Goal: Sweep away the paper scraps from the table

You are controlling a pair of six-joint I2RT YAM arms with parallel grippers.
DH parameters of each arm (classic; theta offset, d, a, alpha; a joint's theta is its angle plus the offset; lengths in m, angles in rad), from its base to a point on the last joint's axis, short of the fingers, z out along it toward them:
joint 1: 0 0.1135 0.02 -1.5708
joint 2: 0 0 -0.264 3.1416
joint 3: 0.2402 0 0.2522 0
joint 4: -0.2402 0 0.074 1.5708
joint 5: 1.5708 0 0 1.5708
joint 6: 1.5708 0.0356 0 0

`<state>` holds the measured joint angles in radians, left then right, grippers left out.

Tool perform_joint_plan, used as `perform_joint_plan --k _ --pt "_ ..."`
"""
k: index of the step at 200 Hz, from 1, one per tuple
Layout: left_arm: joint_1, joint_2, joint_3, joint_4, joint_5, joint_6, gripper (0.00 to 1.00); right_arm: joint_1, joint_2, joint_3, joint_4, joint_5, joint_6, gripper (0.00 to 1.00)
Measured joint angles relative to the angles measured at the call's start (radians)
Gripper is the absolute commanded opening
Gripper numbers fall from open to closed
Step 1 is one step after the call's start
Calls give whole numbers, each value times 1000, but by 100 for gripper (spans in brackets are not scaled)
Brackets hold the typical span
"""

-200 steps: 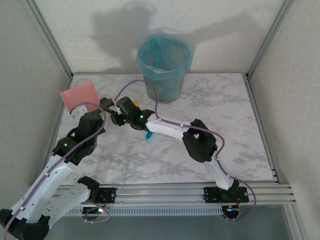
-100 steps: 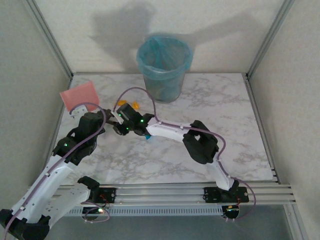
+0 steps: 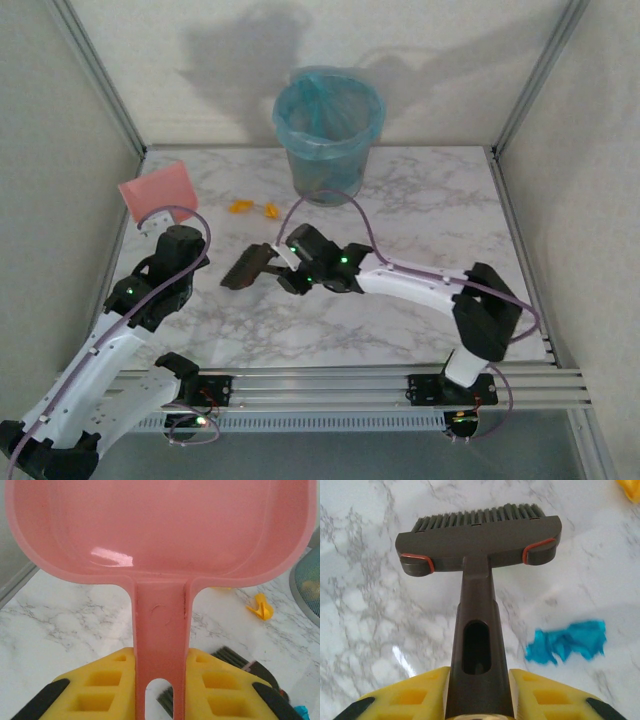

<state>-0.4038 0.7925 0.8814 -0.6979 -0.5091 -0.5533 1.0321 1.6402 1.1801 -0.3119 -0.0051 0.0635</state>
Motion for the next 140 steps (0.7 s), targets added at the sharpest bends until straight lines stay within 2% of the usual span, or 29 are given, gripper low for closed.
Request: perform_joint_plan --k 81,140 --pt "0 9 -2 12 0 0 2 -87 -320 -253 3 98 71 0" --pt "0 17 -3 23 48 24 0 -98 -595 -530 151 228 160 0"
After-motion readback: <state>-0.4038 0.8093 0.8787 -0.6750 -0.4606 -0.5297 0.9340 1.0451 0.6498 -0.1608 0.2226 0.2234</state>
